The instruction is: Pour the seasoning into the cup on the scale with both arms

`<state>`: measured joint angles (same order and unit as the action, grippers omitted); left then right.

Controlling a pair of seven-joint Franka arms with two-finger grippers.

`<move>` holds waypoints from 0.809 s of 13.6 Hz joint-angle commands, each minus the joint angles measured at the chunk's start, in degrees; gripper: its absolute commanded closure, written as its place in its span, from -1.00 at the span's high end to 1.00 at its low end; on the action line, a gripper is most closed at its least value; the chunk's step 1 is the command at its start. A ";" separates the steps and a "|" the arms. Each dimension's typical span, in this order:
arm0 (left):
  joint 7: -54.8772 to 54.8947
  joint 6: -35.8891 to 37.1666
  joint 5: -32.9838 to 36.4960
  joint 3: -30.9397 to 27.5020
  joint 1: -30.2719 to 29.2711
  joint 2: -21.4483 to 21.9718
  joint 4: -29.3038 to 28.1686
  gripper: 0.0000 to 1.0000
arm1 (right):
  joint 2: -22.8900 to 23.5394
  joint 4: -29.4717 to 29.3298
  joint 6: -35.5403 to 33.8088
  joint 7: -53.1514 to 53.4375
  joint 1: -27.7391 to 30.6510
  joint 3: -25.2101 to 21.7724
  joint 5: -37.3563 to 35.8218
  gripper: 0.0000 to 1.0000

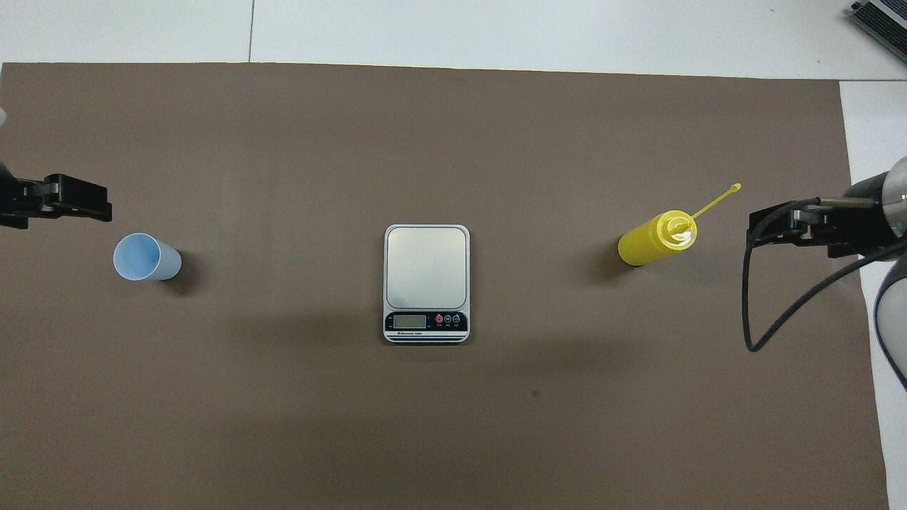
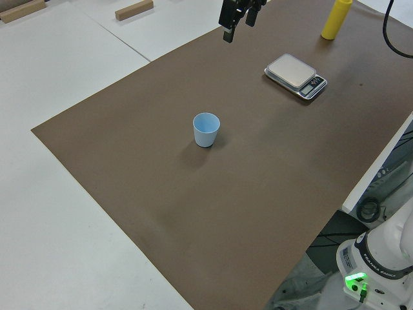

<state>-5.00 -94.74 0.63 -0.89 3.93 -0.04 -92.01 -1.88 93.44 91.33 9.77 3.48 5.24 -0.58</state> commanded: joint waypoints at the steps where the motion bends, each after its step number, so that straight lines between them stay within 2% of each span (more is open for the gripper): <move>1: 1.13 -1.50 -0.72 0.02 -0.41 2.06 -2.39 1.00 | -1.37 1.57 0.61 0.52 0.57 0.30 0.58 1.00; 7: 1.13 -2.64 -0.80 -1.12 -0.50 2.06 -3.26 1.00 | -1.37 1.57 0.61 0.52 0.57 0.30 0.58 1.00; 11: 4.37 -6.85 -1.68 -4.37 -0.33 2.94 -8.44 1.00 | -1.37 1.57 0.61 0.52 0.48 0.30 0.58 1.00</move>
<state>-3.39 -97.93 0.07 -4.03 3.86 0.20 -95.06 -1.88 93.44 91.33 9.77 3.46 5.24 -0.58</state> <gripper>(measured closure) 0.000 0.000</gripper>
